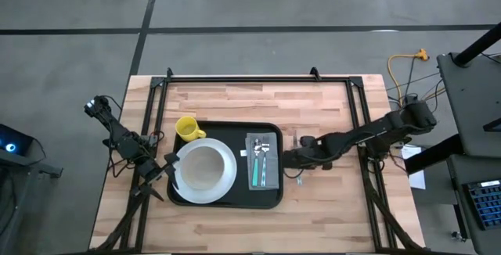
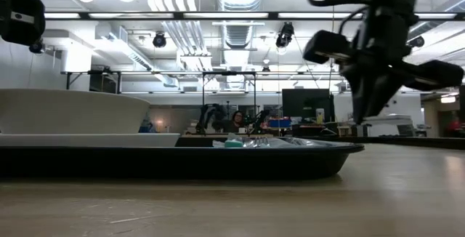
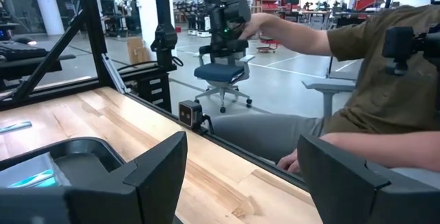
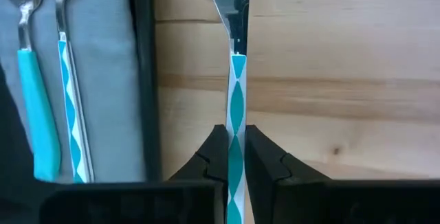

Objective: Set up tray
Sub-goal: Put the white and blue knife on the gray napkin to the right of the white and blue fork

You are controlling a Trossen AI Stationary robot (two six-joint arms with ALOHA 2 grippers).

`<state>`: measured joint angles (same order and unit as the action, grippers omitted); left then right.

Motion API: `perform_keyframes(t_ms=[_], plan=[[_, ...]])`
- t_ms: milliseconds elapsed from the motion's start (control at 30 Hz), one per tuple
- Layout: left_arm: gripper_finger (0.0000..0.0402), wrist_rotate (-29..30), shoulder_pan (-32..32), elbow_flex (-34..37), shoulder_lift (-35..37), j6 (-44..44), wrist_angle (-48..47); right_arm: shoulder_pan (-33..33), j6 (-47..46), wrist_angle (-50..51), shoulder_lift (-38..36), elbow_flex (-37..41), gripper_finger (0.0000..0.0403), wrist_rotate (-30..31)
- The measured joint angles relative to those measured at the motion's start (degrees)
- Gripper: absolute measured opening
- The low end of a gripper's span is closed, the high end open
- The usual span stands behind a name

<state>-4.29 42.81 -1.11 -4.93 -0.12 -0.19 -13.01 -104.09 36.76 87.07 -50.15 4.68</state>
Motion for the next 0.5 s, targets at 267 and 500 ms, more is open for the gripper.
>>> perform_keyframes(t_ms=[267, 500], plan=[[0.0255, 0.0, 0.0, 0.0, 0.0, 0.0, 0.0, 0.1, -2.4, 4.5, 8.6, -11.3, 0.0013, -0.6], [0.0255, 0.0, 0.0, 0.0, 0.0, 0.0, 0.0, 0.6, -2.4, 4.9, 15.0, -19.5, 0.0013, -0.2]])
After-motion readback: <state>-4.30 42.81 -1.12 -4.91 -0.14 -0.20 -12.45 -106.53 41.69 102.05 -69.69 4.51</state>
